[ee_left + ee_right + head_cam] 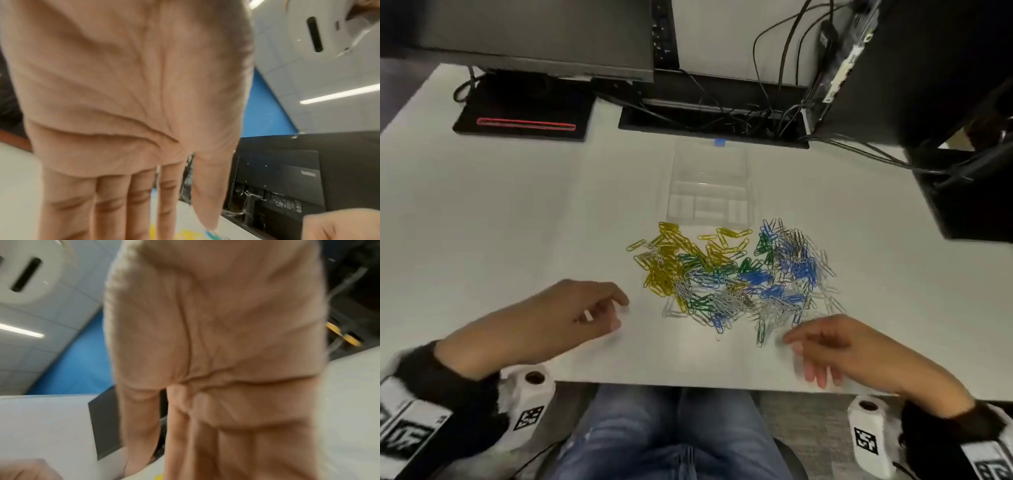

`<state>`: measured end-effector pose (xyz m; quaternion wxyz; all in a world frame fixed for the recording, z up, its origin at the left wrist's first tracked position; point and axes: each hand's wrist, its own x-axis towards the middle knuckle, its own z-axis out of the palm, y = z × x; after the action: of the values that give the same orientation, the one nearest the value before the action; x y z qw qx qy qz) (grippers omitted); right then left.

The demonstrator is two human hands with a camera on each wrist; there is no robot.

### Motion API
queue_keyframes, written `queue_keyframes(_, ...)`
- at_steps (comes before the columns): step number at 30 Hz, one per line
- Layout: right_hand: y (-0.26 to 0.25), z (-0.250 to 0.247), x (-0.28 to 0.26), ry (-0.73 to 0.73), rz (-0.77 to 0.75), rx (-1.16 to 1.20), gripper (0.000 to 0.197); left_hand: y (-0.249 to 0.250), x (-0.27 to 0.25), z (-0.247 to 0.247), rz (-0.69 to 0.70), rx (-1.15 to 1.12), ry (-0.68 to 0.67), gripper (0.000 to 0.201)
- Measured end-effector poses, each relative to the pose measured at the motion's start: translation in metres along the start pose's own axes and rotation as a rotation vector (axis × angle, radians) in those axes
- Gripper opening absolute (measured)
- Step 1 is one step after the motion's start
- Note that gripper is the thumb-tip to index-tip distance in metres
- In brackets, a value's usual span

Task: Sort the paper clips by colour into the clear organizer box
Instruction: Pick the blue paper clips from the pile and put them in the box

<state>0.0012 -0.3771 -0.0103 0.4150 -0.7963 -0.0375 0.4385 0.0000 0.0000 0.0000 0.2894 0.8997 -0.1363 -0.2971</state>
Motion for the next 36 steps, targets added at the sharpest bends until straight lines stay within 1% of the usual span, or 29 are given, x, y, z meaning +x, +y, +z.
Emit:
queue_keyframes(1, 0.003, -0.003, 0.007, 0.141, -0.117, -0.028, 0.019, -0.005, 0.008, -0.001, 0.006, 0.038, 0.079, 0.022)
queue_keyframes(2, 0.003, -0.009, 0.010, 0.329, -0.210, -0.061, 0.021, -0.007, 0.016, -0.003, -0.010, 0.102, 0.155, 0.030)
queue_keyframes(4, 0.000, -0.018, 0.019, 0.582, -0.355, -0.204, 0.026, -0.008, 0.033, -0.008, -0.033, 0.244, 0.225, 0.048)
queue_keyframes(6, 0.003, -0.020, 0.026, 0.657, -0.396, -0.381, 0.033, -0.006, 0.045, -0.005, -0.062, 0.329, 0.210, 0.064)
queue_keyframes(8, 0.007, -0.021, 0.029, 0.679, -0.380, -0.465, 0.038, -0.004, 0.053, -0.001, -0.091, 0.386, 0.165, 0.075)
queue_keyframes(10, 0.004, -0.020, 0.028, 0.645, -0.372, -0.478, 0.042, 0.000, 0.061, 0.000, -0.107, 0.402, 0.124, 0.084)
queue_keyframes(12, 0.004, -0.020, 0.034, 0.587, -0.336, -0.510, 0.046, 0.004, 0.070, 0.001, -0.115, 0.431, 0.094, 0.087)
queue_keyframes(15, 0.006, -0.023, 0.041, 0.492, -0.254, -0.534, 0.056, 0.013, 0.082, 0.001, -0.120, 0.458, 0.086, 0.086)
queue_keyframes(18, 0.008, -0.032, 0.046, 0.465, -0.222, -0.499, 0.066, 0.019, 0.095, 0.001, -0.094, 0.449, 0.081, 0.078)
queue_keyframes(20, 0.005, -0.041, 0.048, 0.447, -0.136, -0.530, 0.081, 0.022, 0.102, 0.000, -0.089, 0.454, 0.069, 0.076)
queue_keyframes(23, -0.004, -0.058, 0.053, 0.405, 0.069, -0.644, 0.108, 0.025, 0.110, -0.003, -0.100, 0.459, 0.056, 0.073)
queue_keyframes(25, -0.012, -0.067, 0.059, 0.388, 0.134, -0.667, 0.115, 0.026, 0.114, -0.004, -0.099, 0.452, 0.067, 0.068)
queue_keyframes(27, -0.019, -0.069, 0.065, 0.373, 0.156, -0.705, 0.116, 0.028, 0.115, -0.004, -0.102, 0.438, 0.070, 0.064)
queue_keyframes(31, -0.031, -0.055, 0.074, 0.339, 0.140, -0.770, 0.109, 0.030, 0.115, -0.007, -0.089, 0.291, 0.062, 0.063)
queue_keyframes(34, -0.035, -0.038, 0.077, 0.305, 0.067, -0.810, 0.102, 0.034, 0.115, -0.010, -0.044, 0.196, 0.031, 0.072)
queue_keyframes(36, -0.040, -0.033, 0.077, 0.292, 0.009, -0.794, 0.097, 0.036, 0.113, -0.011, -0.017, 0.226, 0.044, 0.074)
